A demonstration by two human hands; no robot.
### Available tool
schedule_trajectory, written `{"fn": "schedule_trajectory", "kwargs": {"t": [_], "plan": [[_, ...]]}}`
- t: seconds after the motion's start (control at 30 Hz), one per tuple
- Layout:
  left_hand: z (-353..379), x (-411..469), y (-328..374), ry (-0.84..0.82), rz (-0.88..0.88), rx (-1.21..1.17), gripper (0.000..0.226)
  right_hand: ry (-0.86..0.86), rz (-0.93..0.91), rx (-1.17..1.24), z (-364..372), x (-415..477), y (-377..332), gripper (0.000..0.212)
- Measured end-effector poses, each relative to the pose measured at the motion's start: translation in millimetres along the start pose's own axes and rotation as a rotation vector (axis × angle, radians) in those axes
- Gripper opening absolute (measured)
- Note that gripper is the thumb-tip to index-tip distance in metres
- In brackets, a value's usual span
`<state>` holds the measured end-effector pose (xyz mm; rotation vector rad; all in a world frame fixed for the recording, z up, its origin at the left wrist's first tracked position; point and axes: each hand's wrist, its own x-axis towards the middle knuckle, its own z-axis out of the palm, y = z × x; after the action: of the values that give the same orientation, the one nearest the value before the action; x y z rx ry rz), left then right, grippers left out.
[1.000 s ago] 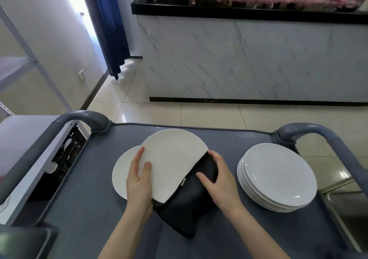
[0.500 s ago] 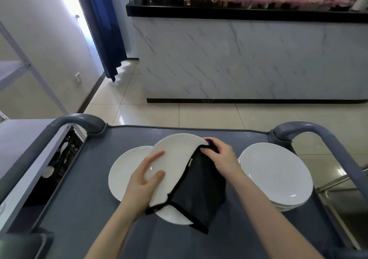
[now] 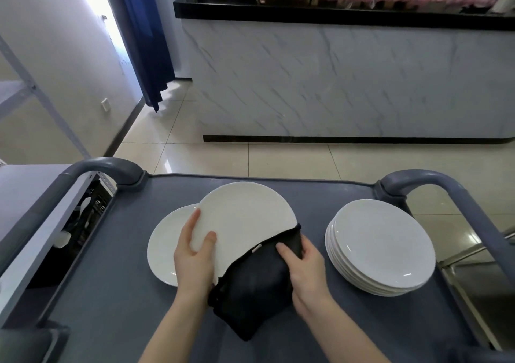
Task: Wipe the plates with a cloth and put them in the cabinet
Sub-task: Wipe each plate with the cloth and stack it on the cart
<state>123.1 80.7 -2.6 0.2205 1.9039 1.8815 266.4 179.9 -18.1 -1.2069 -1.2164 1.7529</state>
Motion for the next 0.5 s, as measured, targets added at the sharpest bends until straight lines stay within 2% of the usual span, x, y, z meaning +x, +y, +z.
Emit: {"fn": "schedule_trajectory", "kwargs": {"t": [0.07,0.2,0.37,0.5], "plan": [[0.1,-1.7,-2.0,-0.036,0.004,0.041,0.05,0.012,0.022,0.019,-0.3,-0.5,1.2,0.02],[-11.6,6.6,-0.1,-0.215,0.094,0.16,0.049,-0.035,0.079,-0.028,-10.6,18.8,-17.9,0.008],[-24.6,28.6,25.3,-0.583,0.241,0.42,0.038,-0.359,0.017,-0.232,-25.6,43.1,-54.3,0.016],[-18.6,41.0,49.9,-0.847,0.266,0.607,0.038,-0.6,0.006,-0.404,-22.4,51.5,-72.1,0.02]]}}
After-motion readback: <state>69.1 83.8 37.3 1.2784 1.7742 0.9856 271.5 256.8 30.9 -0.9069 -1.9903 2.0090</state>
